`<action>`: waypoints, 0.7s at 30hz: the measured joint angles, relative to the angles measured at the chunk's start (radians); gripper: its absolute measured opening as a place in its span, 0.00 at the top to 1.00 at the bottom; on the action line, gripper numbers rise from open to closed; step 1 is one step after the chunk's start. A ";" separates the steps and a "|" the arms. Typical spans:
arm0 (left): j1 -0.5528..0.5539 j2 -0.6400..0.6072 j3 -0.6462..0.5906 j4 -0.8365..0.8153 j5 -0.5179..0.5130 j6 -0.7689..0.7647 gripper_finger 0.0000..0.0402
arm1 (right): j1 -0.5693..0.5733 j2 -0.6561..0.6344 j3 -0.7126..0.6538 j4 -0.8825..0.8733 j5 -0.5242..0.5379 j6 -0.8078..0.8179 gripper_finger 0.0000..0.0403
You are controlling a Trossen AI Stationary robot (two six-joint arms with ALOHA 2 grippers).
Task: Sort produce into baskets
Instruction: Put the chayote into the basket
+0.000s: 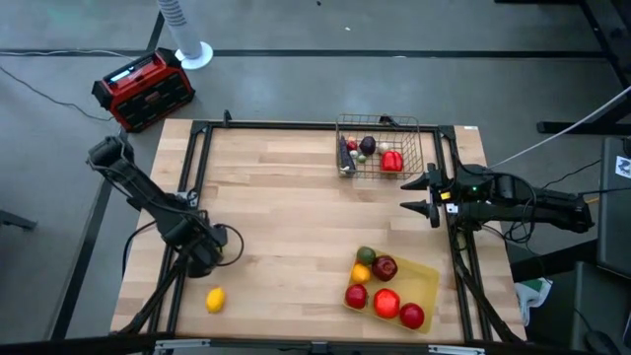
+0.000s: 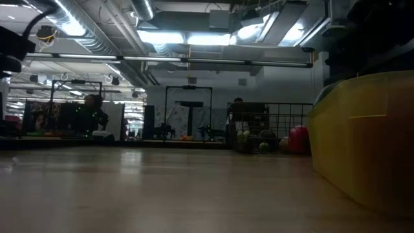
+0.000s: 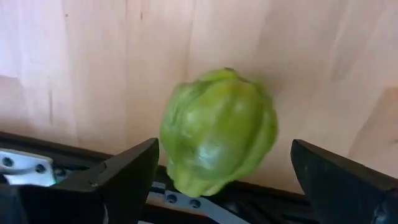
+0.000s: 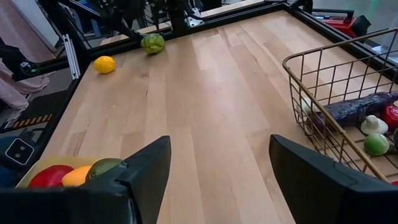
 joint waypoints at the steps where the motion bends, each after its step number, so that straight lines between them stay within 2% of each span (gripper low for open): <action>1: 0.007 0.012 0.000 -0.001 -0.004 0.022 0.11 | 0.000 0.000 0.000 0.000 0.000 0.000 0.33; 7: 0.038 0.069 0.000 0.000 -0.007 0.091 0.11 | 0.000 0.000 0.000 0.000 0.000 0.000 0.33; 14: 0.043 0.125 0.000 0.004 -0.023 0.092 0.11 | 0.000 0.000 0.000 0.000 0.000 0.000 0.33; 21: 0.043 0.166 -0.010 0.076 -0.023 0.090 0.11 | 0.000 0.000 0.000 0.000 0.000 0.000 0.33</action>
